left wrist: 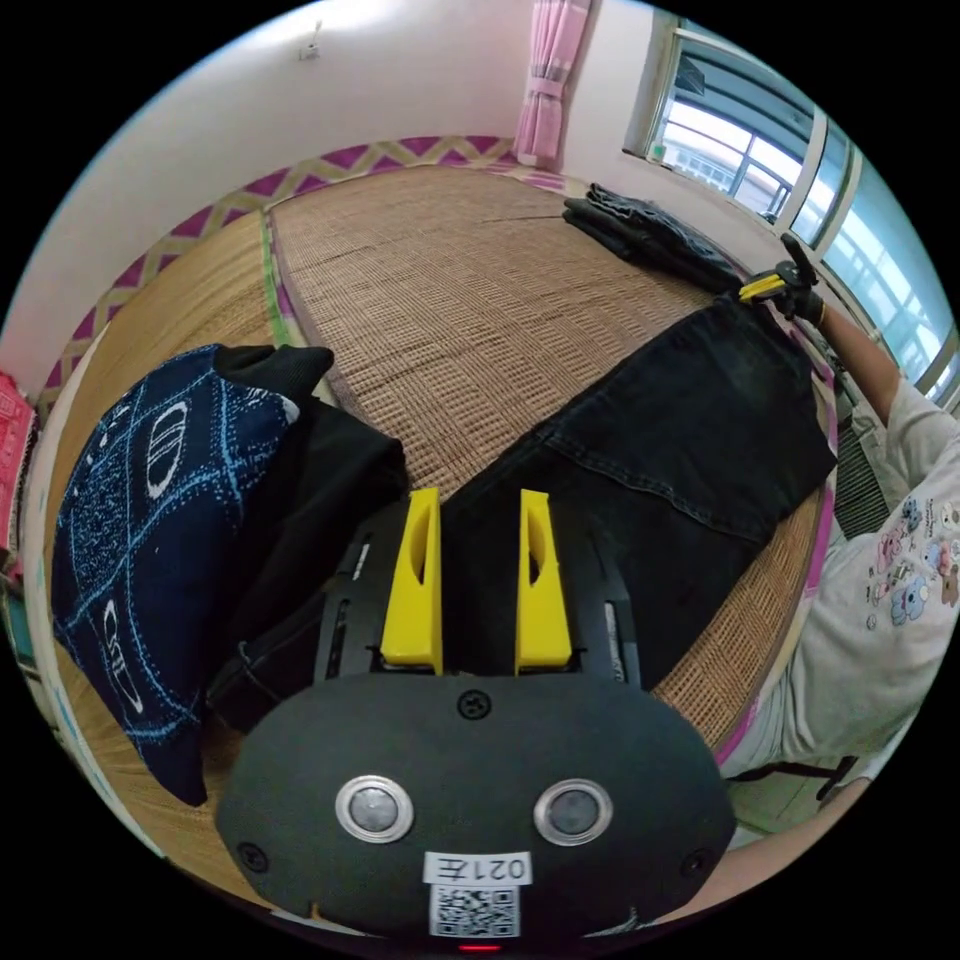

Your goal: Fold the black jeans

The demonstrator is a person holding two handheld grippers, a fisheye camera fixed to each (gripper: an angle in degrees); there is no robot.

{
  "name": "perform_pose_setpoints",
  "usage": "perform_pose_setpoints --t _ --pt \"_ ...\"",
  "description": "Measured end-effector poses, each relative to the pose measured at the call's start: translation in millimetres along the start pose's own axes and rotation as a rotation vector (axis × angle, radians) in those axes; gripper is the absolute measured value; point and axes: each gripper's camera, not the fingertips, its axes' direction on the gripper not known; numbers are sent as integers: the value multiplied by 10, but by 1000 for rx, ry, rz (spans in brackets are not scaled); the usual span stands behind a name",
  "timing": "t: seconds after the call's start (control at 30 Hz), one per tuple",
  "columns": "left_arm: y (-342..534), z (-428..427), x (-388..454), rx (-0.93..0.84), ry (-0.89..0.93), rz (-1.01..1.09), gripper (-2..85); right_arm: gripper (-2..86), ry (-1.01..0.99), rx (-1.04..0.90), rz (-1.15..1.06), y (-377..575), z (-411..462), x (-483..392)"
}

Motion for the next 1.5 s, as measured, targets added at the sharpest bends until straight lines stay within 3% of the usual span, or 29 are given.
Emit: perform_pose_setpoints --t 0.17,0.4,0.63,0.8,1.03,1.23,1.33,1.4,1.5 --pt "127 -116 72 27 -7 44 2 -4 1 128 7 296 -389 -152" --pt "751 -882 376 291 11 88 -9 -6 -25 325 -41 984 -1227 -753" --pt "2011 -1620 965 506 32 46 -10 -7 3 464 -57 2109 -1763 -1666" --pt "2551 -1584 1248 456 45 6 -10 -8 -25 376 -30 2592 -1543 -2074" --pt "3503 -1157 1260 345 270 -213 -10 -8 -213 293 24 3253 -1038 -2310" --pt "3783 -1532 1297 436 350 -191 -10 -5 -222 143 -11 3313 -949 -2422" --pt "3734 -1834 1342 506 345 -119 -10 -7 -211 206 -30 3270 -1294 -2299" --pt "3659 -1913 1316 536 304 -129 -10 -6 -210 385 50 3253 -1509 -2009" --pt "3525 -1749 1121 469 166 -310 -10 -4 -84 415 257 3137 -1369 -1599"
